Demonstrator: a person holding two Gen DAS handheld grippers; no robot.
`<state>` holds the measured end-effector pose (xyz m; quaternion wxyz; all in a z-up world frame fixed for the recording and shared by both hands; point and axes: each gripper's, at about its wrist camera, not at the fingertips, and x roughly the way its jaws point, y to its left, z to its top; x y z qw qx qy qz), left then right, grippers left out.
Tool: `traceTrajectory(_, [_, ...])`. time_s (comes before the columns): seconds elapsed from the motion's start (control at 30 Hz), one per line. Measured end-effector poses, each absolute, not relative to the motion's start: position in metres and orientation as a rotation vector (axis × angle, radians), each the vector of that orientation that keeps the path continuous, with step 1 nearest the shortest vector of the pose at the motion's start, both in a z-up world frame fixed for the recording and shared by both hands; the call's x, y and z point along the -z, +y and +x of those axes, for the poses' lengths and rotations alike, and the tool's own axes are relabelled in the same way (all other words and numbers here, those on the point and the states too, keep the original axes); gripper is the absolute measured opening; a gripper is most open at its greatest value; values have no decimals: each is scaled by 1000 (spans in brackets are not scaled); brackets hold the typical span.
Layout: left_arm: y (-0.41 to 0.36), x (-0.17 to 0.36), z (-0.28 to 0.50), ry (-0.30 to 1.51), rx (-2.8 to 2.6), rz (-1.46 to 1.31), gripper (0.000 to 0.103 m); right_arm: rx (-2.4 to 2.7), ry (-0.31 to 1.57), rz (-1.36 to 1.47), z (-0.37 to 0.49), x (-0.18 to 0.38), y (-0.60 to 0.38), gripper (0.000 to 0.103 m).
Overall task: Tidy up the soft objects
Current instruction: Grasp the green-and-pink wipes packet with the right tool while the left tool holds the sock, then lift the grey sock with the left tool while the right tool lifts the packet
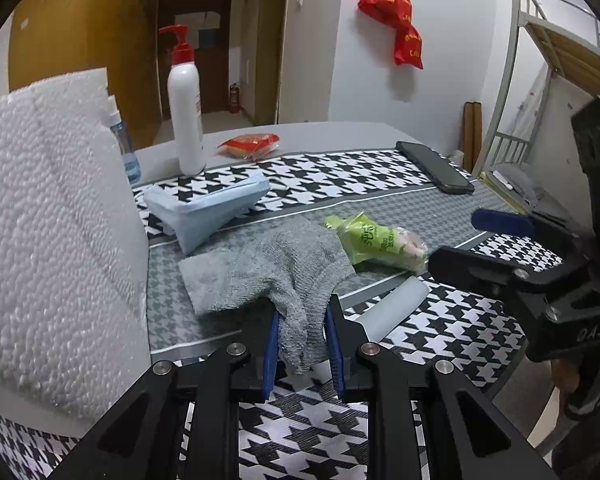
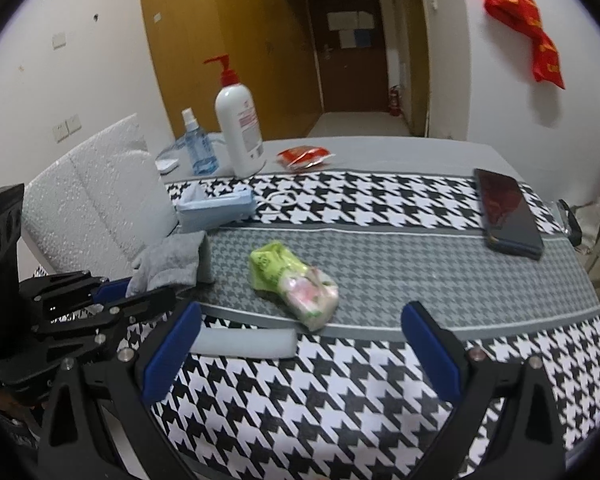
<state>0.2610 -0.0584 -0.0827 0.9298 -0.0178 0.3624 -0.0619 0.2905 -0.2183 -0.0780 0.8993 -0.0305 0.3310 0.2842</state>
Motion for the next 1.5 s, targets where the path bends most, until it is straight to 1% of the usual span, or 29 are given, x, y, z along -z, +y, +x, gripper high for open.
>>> traceTrajectory(0.17, [-55,83,262,738,129,-43,23,-607,723,-136,308,82,-196,101])
traceTrajectory(0.23, [-53,82,262,736,129,-48,23,-615,727,-168,313,83,-189,98])
traceTrajectory(0.3, [-52,82,262,738,132,-49,23,-622,745,-191,318,86,-184,88])
traceTrajectory(0.33, [-52,82,262,739,133,-50,23,-628,752,-199,320,88,-182,85])
traceTrajectory(0.37, [-52,82,262,739,134,-52,23,-634,759,-204,321,90,-180,79])
traceTrajectory(0.4, [-52,82,261,739,134,-53,23,-637,767,-210,322,91,-179,75])
traceTrajectory(0.57, [-50,84,260,745,144,-60,23,-637,792,-238,327,99,-174,68])
traceTrajectory(0.73, [-51,85,262,751,152,-57,23,-640,802,-257,328,101,-171,54])
traceTrajectory(0.8, [-52,85,264,752,154,-56,23,-644,807,-260,328,102,-169,45])
traceTrajectory(0.87, [-52,85,265,751,157,-53,23,-647,812,-259,330,103,-168,44])
traceTrajectory(0.97, [-52,86,265,749,162,-55,23,-636,821,-256,334,105,-167,37])
traceTrajectory(1.1, [-51,87,265,749,161,-60,23,-636,825,-243,335,106,-170,30])
traceTrajectory(1.2, [-51,87,265,747,162,-60,23,-633,822,-229,336,104,-173,27])
traceTrajectory(1.5, [-51,82,260,729,158,-57,23,-616,795,-197,327,92,-182,27])
